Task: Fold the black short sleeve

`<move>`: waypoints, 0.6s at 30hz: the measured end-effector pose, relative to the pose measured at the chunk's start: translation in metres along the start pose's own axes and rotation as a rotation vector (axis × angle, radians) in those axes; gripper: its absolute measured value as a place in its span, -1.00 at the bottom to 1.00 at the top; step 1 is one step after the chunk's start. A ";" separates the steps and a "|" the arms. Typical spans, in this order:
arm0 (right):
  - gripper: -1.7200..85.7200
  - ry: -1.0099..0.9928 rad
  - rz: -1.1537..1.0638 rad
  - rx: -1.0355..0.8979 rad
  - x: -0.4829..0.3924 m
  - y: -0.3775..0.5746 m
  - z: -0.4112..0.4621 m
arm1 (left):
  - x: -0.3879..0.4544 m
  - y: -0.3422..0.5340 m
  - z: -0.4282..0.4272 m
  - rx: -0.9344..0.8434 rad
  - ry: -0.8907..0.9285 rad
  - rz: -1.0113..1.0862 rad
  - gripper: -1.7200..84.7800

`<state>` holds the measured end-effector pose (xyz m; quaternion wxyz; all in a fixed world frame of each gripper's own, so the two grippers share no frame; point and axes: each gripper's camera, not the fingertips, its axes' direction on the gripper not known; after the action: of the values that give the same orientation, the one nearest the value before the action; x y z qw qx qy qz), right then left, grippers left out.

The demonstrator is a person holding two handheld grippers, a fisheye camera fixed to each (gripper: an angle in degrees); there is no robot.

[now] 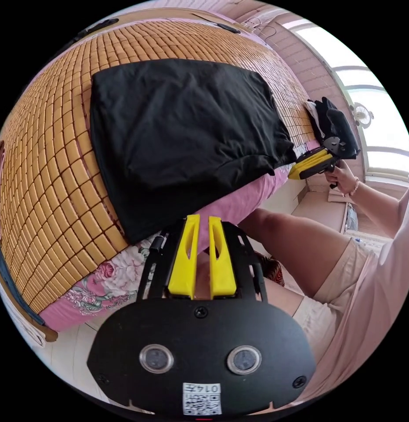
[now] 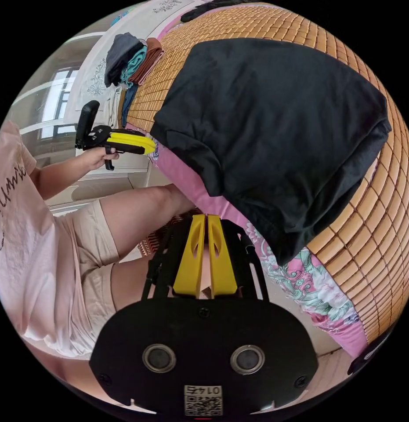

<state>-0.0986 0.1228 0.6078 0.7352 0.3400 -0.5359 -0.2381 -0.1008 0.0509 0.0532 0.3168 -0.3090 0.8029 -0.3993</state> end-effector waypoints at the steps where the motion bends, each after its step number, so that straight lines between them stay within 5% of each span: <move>1: -0.96 0.011 0.001 0.015 -0.003 -0.003 -0.002 | 0.004 -0.003 -0.004 0.020 -0.017 0.003 -0.87; 7: -0.97 0.187 0.079 0.160 -0.013 -0.031 -0.014 | 0.022 -0.042 0.002 0.163 -0.055 0.063 -0.89; 10: -0.97 0.299 0.201 0.036 -0.002 -0.045 0.017 | 0.024 -0.047 0.046 0.052 -0.178 0.034 -0.93; 18: -0.97 0.384 0.179 0.007 -0.029 -0.056 0.016 | 0.056 -0.021 0.059 0.108 -0.315 0.140 -0.97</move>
<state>-0.1222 0.1024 0.5503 0.8408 0.3329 -0.4149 -0.1007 -0.0853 -0.0271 0.0282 0.4818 -0.2934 0.7403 -0.3657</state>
